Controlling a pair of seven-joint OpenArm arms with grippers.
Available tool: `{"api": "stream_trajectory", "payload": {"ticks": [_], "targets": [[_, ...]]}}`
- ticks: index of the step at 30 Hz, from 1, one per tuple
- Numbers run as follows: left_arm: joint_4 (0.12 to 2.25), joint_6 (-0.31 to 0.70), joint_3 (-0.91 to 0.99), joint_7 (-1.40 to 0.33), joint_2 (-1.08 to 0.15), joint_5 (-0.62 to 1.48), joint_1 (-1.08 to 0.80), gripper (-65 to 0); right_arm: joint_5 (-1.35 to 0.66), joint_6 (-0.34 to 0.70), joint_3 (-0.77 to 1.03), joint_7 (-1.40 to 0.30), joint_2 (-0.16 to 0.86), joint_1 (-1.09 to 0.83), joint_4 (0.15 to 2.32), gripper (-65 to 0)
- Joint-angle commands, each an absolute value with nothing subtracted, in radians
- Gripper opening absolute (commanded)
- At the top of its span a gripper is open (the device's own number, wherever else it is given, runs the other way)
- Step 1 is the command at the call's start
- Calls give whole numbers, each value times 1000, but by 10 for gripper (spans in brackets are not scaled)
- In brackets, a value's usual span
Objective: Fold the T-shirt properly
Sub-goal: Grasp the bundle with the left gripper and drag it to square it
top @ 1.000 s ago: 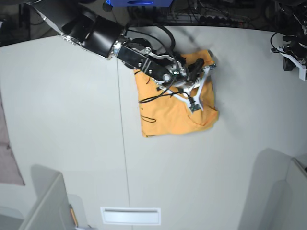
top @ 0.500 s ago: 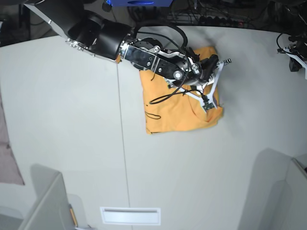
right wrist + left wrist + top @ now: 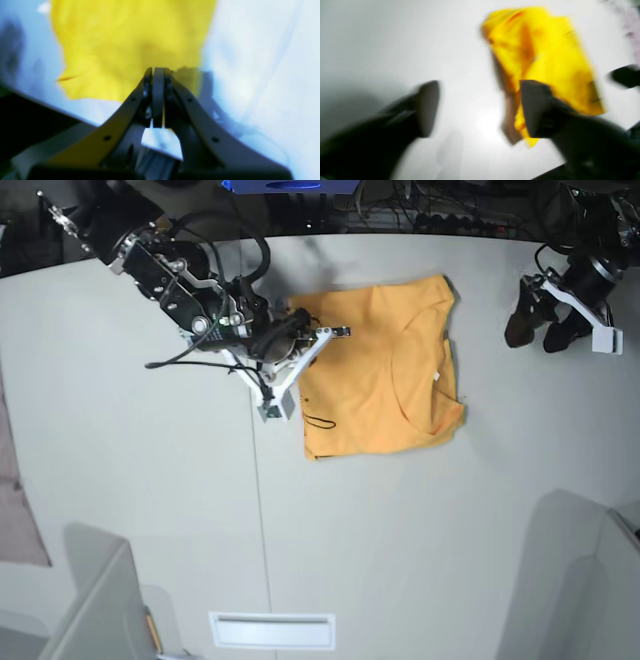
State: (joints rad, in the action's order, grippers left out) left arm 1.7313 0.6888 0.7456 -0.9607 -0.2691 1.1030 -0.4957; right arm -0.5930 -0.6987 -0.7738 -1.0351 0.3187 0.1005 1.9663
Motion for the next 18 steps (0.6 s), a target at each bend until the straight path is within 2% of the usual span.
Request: {"api": "stream_trajectory", "payload": {"ticks": [1,3,8,15,18], "targets": [[1742,698,742,-952,-268,1133,-498,-46,-596,-698,-768,-1007,335,96,1986,-650],[1742,698,702,-952,-242,1135,-475,0,-596,-698,-768,-961,360,65,1986,-650],[1701,693,584,-952,-180,1095,-410,0,-591,-698,-762,-917,389,15,1985,-650],[1607,549,493,-946,-159,1044,-325,0,-591,-698,-762,-917,394,-13,1986,-650],[1604,533,461,-944,-154,1001,-294,0,-591,-698,-765,-917,394,-15,1986,-650]]}}
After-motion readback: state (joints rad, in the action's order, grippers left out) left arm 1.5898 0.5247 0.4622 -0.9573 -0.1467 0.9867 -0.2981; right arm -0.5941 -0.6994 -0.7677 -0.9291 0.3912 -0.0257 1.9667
